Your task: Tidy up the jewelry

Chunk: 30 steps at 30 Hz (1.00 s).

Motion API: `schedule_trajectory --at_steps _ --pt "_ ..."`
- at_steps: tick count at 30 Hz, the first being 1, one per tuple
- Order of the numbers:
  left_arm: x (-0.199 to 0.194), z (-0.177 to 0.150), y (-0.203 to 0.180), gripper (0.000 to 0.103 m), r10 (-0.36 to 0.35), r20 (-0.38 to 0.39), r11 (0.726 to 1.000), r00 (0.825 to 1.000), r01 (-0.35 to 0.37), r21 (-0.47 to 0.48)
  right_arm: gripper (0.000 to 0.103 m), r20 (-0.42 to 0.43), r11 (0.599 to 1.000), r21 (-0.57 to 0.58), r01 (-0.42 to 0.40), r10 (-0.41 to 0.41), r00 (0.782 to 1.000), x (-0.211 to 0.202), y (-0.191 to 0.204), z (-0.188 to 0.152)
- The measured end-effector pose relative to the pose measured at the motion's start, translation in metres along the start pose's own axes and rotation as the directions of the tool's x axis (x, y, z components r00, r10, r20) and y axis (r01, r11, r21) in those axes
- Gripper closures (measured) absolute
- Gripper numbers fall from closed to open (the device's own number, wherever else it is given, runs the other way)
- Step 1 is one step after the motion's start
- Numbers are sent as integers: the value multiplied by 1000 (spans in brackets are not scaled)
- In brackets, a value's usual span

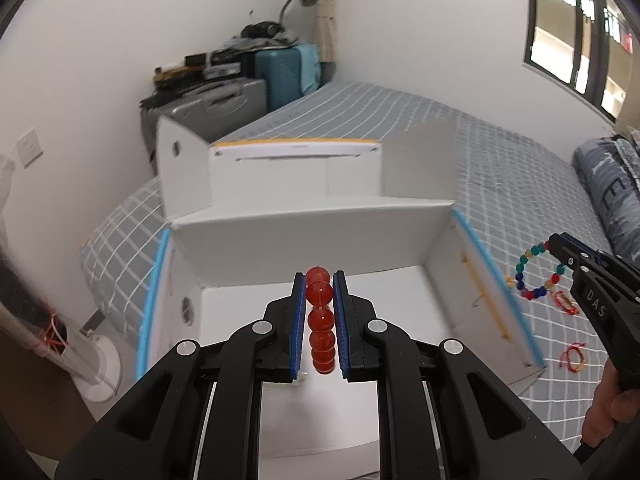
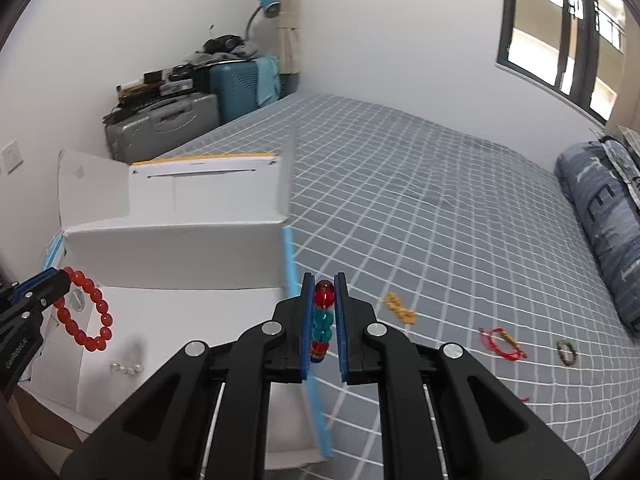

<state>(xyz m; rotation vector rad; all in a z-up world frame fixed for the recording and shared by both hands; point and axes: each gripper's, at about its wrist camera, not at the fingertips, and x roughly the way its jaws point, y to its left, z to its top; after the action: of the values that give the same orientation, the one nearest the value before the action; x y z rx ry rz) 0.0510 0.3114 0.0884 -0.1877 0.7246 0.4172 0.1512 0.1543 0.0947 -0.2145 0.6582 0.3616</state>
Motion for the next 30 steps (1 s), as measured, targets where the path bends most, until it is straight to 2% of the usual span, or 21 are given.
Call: schedule_trajectory --at_steps 8,13,18,22,26,30 --pt "14 -7 34 90 52 -33 998 998 -54 -45 94 -13 998 -40 -51 51 999 9 41 -2" --pt "16 -9 41 90 57 -41 997 998 -60 -55 94 -3 996 -60 -58 58 998 9 58 -6" --pt "18 -7 43 90 64 -41 996 997 -66 -54 94 -31 995 -69 -77 75 997 17 70 -12" --pt "23 -10 42 90 77 -60 996 995 -80 -46 94 -76 993 -80 -83 77 994 32 74 -21" --pt "40 -15 42 90 98 -139 994 985 -104 -36 94 -157 992 -76 -104 91 983 47 73 -29" --pt "50 -22 40 90 93 -168 995 981 -98 -18 94 -215 990 -89 -108 87 973 58 76 -33"
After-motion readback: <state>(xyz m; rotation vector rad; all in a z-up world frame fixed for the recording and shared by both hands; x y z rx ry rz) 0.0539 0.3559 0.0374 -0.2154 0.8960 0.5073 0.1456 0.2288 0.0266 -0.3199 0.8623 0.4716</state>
